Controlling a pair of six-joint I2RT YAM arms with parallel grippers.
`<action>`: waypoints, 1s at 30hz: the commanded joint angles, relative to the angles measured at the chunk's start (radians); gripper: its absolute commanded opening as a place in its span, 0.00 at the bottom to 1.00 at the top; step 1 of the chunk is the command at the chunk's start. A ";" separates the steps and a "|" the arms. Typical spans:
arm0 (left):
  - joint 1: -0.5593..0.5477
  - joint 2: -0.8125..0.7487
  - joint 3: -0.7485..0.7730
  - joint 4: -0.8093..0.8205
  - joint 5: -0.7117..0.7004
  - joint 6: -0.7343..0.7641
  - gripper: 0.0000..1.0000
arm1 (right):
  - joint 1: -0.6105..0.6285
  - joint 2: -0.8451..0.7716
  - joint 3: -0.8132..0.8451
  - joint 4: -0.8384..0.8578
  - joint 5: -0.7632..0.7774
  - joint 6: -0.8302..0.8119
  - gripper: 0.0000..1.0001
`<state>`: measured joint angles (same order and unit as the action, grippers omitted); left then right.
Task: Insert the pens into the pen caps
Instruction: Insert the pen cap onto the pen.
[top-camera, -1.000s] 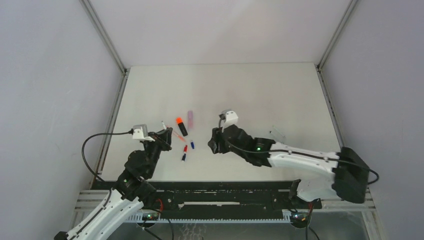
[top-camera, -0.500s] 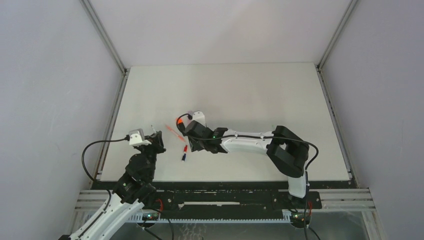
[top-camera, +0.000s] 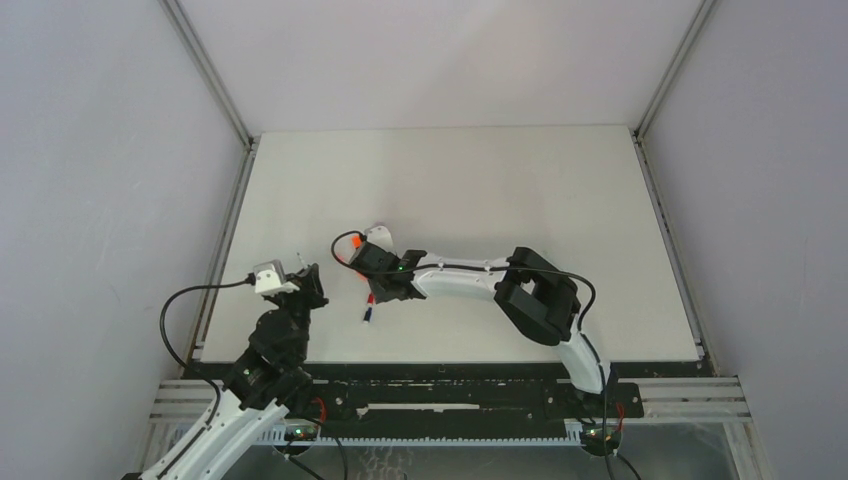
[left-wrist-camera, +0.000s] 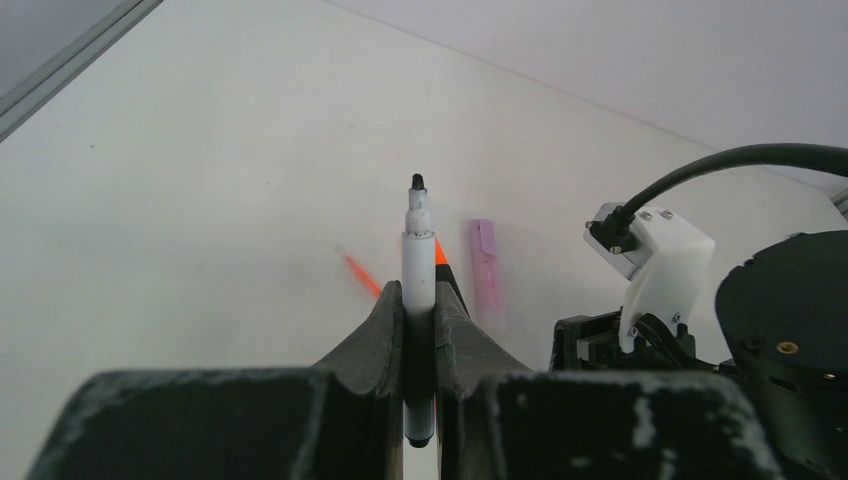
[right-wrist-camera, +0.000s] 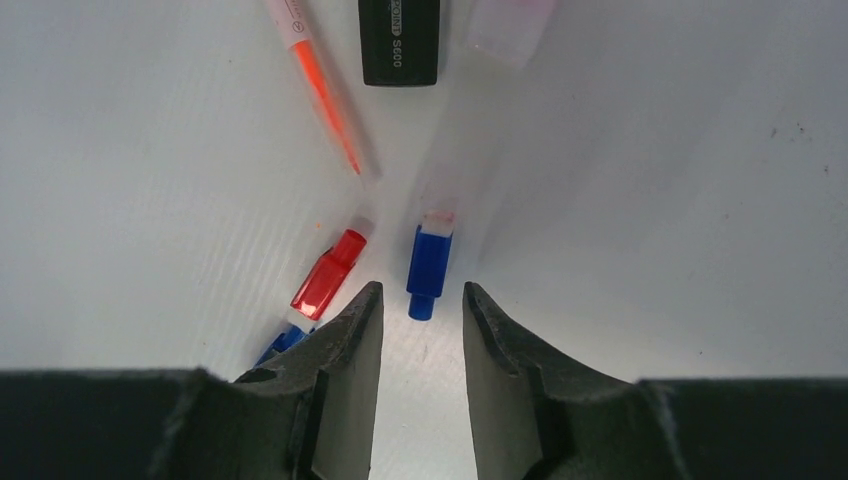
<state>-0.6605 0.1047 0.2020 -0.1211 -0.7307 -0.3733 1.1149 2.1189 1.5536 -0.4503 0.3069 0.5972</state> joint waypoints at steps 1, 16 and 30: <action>0.004 -0.013 0.003 0.008 -0.018 0.007 0.00 | 0.011 0.024 0.075 -0.039 0.030 -0.019 0.33; 0.004 -0.049 0.007 -0.018 -0.018 -0.002 0.00 | 0.010 0.105 0.175 -0.086 0.095 -0.033 0.26; 0.004 -0.029 -0.005 0.053 0.183 -0.006 0.00 | -0.059 -0.082 -0.030 0.069 0.006 -0.006 0.00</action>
<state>-0.6605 0.0628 0.2020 -0.1574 -0.6952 -0.3817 1.0889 2.1860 1.6180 -0.4770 0.3527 0.5842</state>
